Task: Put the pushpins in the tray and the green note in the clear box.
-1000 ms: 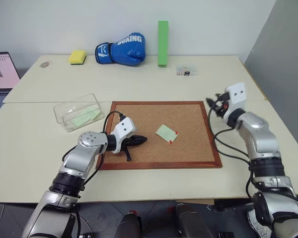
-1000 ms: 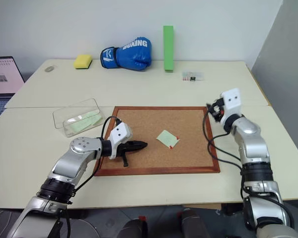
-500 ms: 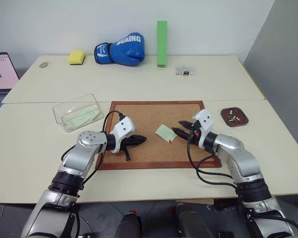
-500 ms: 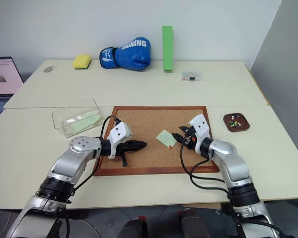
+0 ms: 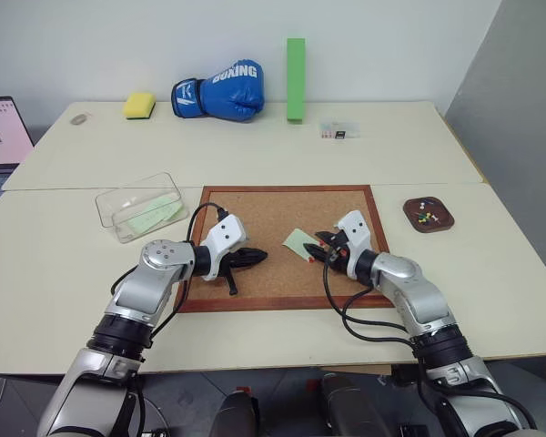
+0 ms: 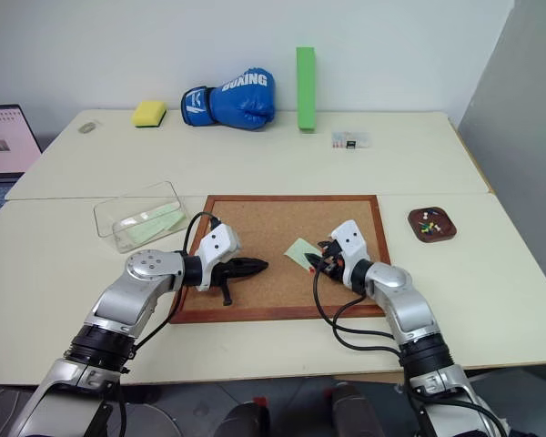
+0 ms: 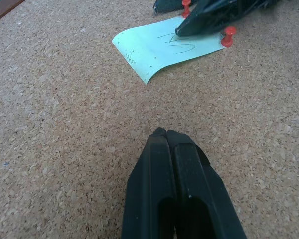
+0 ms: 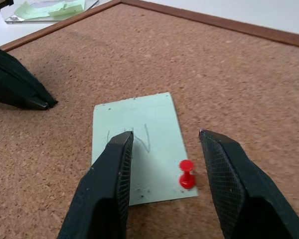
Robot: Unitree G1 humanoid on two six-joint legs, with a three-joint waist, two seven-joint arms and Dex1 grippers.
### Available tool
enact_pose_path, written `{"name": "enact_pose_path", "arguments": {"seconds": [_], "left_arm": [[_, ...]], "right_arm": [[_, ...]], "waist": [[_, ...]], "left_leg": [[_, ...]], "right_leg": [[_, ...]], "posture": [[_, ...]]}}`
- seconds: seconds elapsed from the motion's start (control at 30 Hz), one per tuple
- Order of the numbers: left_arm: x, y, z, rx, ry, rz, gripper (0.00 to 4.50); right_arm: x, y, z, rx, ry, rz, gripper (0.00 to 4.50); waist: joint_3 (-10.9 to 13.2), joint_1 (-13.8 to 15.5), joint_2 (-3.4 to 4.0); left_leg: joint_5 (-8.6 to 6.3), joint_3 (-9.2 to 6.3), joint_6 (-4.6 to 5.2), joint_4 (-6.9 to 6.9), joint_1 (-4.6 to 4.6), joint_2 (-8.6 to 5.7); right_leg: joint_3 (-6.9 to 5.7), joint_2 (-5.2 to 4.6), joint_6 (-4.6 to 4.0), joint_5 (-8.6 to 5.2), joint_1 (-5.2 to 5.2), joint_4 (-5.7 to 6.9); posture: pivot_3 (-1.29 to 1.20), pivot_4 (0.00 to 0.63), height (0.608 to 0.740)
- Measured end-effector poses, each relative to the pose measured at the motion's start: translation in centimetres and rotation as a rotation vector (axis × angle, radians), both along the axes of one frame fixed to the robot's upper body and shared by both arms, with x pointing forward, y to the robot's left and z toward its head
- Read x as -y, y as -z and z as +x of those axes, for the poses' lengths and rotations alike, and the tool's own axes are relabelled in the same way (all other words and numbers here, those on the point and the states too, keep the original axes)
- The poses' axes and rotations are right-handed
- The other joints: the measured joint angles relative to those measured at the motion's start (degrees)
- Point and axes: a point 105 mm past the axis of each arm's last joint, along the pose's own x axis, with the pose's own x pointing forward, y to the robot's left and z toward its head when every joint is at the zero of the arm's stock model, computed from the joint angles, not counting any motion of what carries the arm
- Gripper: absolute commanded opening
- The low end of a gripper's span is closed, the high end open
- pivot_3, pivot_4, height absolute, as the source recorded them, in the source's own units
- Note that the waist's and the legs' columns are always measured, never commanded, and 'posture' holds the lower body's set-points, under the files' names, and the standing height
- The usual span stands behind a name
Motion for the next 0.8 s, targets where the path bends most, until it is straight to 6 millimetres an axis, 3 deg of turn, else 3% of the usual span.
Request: {"name": "enact_pose_path", "arguments": {"seconds": [0.17, 0.27, 0.67, 0.8], "left_arm": [[-0.1, 0.0, -0.1, 0.003, 0.000, 0.006, 0.00], [-0.2, 0.0, -0.2, 0.006, -0.001, 0.010, 0.00], [-0.3, 0.0, -0.3, 0.011, -0.003, 0.013, 0.00], [-0.4, -0.1, -0.3, 0.009, 0.002, 0.017, 0.00]], "right_arm": [[0.2, -0.1, 0.3, 0.002, 0.009, 0.004, 0.45], [0.2, -0.2, 0.4, 0.005, 0.013, 0.008, 0.04], [0.2, -0.4, 0.4, 0.003, 0.016, 0.011, 0.04], [-0.1, -2.3, 0.1, 0.038, -0.007, 0.063, 0.04]], "waist": [[0.00, -0.15, 0.00], [0.00, -0.34, 0.00], [0.00, -0.48, 0.00], [0.00, -0.52, 0.01]], "left_leg": [[0.00, 0.00, 0.00, -0.02, 0.01, 0.01], [0.00, 0.00, 0.00, -0.03, 0.01, 0.01], [0.00, 0.00, 0.00, -0.03, -0.01, 0.01], [0.00, -0.01, 0.00, -0.05, -0.03, 0.01]], "right_leg": [[0.00, 0.01, -0.01, 0.00, -0.01, 0.00], [0.00, 0.01, -0.01, -0.01, -0.01, -0.01], [-0.01, 0.01, -0.01, -0.01, -0.02, -0.01], [0.00, 0.01, -0.02, -0.01, -0.04, -0.01]], "posture": [[0.00, 0.150, 0.740], [0.00, 0.150, 0.740], [0.00, 0.150, 0.740], [0.00, 0.150, 0.740]]}}
